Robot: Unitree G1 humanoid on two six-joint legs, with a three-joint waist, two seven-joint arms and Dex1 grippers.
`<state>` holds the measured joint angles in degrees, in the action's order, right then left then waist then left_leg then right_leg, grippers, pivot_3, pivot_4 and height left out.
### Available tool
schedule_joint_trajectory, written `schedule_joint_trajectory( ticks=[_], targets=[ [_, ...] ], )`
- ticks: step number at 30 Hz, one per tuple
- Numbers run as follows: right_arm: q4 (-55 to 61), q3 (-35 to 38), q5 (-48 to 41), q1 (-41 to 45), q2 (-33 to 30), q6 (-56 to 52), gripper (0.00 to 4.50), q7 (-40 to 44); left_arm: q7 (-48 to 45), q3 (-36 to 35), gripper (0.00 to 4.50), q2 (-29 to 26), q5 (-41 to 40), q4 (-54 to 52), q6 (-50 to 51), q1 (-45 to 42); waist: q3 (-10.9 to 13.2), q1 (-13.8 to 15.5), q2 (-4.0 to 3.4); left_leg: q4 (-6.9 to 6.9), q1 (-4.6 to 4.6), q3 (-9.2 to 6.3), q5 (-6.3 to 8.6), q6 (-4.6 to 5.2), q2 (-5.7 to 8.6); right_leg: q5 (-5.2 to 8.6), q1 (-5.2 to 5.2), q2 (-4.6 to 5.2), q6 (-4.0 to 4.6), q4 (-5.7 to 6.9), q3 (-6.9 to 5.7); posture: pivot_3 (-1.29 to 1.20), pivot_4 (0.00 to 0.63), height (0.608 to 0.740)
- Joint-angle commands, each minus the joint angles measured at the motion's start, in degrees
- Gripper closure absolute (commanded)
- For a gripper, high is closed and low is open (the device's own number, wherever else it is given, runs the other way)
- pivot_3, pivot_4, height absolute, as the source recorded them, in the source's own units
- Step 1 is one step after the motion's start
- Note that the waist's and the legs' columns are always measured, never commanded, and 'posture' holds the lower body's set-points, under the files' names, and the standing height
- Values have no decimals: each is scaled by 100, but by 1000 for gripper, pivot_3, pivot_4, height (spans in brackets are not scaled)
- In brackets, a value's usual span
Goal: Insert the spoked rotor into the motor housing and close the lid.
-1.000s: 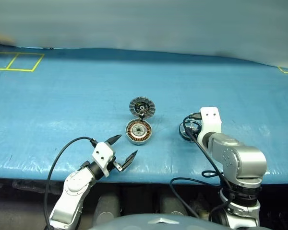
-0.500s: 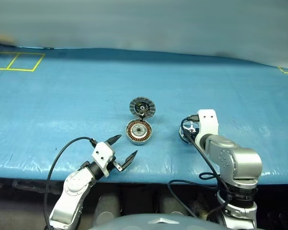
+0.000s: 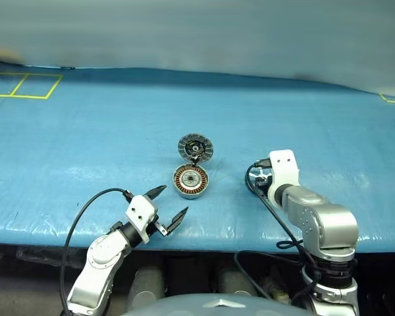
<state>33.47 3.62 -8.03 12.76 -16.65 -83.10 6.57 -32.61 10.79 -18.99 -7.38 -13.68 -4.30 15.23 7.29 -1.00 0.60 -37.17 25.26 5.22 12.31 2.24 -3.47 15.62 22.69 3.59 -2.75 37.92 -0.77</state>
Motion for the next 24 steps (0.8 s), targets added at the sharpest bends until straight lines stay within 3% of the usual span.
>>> schedule_joint_trajectory(
  ticks=[1,5,8,18,24],
  targets=[
    [532,-111,-486,303,-467,33,3190,672,-27,-57,0,-52,-48,-117,-72,-12,5,-10,-9,0,7,1,-1,1,0,0,9,-1,0,2,2,0,150,740],
    [974,-477,-1076,472,-1432,129,3190,1566,-15,-94,0,-79,-64,-142,-86,-19,6,-17,-9,7,28,-2,-2,3,-2,2,9,-9,3,5,2,0,150,740],
    [1273,-516,-1604,567,-1684,327,3190,2144,-4,-115,0,-90,-66,-160,-107,4,6,-4,-7,11,31,-5,0,4,-1,1,9,-11,-2,0,-2,0,150,740],
    [1035,-1315,-1883,1000,-430,433,3190,1654,71,-137,0,-40,-9,-172,-185,88,7,-14,-6,-2,29,-7,1,4,-1,2,20,-8,0,1,-4,0,150,740],
    [537,-1666,-1703,1217,-83,668,3190,1309,85,-125,0,-27,-3,-165,-182,96,7,-2,-6,-8,28,-8,1,5,-1,1,20,-6,0,2,-6,0,150,740]
  ],
)
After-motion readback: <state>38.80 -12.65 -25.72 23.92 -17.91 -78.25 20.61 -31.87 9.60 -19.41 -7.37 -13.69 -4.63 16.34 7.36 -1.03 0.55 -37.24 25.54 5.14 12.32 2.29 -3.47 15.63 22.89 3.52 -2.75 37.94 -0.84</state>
